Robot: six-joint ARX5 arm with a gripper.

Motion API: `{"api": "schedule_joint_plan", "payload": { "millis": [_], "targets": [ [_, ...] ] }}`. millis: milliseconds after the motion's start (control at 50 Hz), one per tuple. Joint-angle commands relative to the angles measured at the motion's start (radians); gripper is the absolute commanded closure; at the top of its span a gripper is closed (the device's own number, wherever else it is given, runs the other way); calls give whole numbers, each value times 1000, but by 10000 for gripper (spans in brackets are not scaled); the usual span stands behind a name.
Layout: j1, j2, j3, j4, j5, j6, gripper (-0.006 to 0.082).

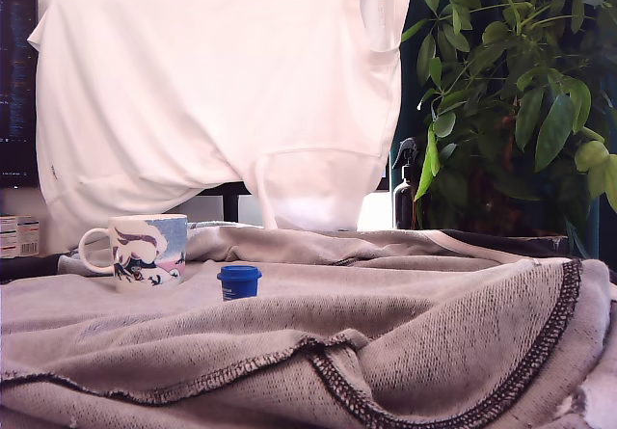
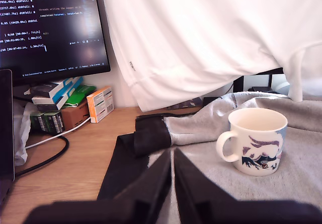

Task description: Pick the blue coffee capsule and place it inside the blue coffee cup

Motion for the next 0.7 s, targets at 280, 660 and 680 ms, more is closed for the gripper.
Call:
{"api": "schedule_joint_plan", "payload": {
  "millis": [280,660,680],
  "targets": [
    [-31,-14,-44,-26,116,-98,783],
    [-51,-11,-42,224,439,-406,783],
    [-58,-6,-42,229,449,-413,783]
  ]
}}
